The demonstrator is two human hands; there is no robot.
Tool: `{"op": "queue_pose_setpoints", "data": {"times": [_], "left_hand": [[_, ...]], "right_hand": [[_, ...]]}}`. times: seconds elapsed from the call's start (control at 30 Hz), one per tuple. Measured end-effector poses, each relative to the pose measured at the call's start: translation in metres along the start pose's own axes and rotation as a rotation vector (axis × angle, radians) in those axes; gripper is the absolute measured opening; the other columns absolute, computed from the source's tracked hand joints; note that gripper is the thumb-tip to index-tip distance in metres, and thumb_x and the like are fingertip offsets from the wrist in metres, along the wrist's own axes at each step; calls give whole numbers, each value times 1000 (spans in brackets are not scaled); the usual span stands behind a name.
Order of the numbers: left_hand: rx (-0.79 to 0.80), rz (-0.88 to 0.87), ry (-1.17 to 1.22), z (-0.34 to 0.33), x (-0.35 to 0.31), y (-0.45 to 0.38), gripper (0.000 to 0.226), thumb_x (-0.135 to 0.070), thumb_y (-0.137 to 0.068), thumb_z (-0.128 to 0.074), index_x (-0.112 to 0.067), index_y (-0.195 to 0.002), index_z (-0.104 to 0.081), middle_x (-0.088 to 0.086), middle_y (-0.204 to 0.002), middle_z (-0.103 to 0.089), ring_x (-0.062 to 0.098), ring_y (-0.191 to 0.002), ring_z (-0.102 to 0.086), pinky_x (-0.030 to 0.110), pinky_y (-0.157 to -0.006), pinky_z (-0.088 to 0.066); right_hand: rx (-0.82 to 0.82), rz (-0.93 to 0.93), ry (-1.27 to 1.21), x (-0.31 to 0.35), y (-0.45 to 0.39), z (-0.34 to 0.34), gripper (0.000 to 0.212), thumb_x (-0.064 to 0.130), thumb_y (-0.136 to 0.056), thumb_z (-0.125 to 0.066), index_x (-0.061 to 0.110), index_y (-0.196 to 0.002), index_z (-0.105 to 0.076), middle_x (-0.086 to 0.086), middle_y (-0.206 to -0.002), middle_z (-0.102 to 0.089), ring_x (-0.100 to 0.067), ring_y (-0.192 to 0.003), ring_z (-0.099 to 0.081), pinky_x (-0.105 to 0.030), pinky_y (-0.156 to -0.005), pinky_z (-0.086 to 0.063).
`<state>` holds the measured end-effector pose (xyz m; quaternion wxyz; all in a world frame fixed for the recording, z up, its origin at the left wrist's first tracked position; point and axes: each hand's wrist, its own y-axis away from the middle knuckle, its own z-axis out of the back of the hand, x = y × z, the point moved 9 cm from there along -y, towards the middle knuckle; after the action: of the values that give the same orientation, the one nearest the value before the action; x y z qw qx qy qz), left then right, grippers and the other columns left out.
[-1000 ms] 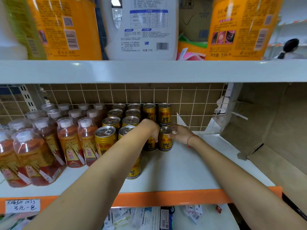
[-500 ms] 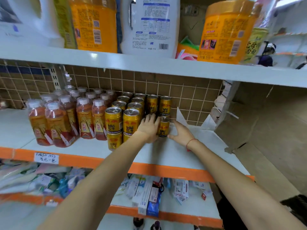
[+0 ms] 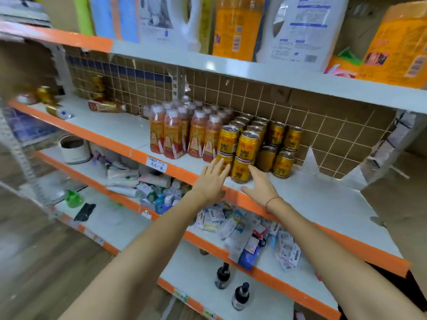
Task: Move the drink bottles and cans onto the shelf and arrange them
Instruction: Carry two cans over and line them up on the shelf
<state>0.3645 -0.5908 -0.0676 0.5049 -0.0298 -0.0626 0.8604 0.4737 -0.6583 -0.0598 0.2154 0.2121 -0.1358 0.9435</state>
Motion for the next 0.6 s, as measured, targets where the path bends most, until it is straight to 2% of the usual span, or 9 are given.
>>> {"op": "queue_pose_setpoints", "data": {"times": [0.13,0.23,0.33,0.53,0.6], "left_hand": [[-7,167,-53,2,80,41,81,-35,-96,-50,-10,-152,4,16,-159,6,34,-146,4,45,-117,-6],[2,277,-81,9,143,77,78,-34,-98,-47,-12,-152,5,16,-159,7,35,-146,3,44,-117,-6],[11,360,-112,18,206,118,81,-38,-96,-49,-12,-152,3,16,-159,5,34,-146,1,45,-116,-8],[54,515,-135,30,333,193,79,-41,-97,-46,-13,-152,4,13,-159,6,33,-147,3,46,-118,-8],[35,557,-151,37,367,214,79,-41,-97,-46,-13,-152,2,14,-159,3,33,-146,-1,46,-118,-8]], "right_hand": [[33,140,25,77,-22,-36,74,27,-86,-64,8,-146,-26,-8,-150,-32,-27,-138,-29,-39,-112,-28],[106,188,36,129,-38,-68,75,30,-89,-60,8,-149,-20,-9,-154,-24,-24,-141,-23,-34,-115,-22],[122,275,-6,190,-54,-97,71,29,-89,-61,6,-146,-24,-11,-151,-29,-25,-139,-26,-32,-111,-23],[172,417,-53,317,-70,-161,57,23,-84,-64,2,-132,-41,-15,-131,-45,-34,-124,-41,-38,-98,-37],[194,456,-32,352,-72,-183,58,22,-84,-64,-1,-132,-41,-17,-133,-43,-36,-126,-39,-40,-101,-34]]}}
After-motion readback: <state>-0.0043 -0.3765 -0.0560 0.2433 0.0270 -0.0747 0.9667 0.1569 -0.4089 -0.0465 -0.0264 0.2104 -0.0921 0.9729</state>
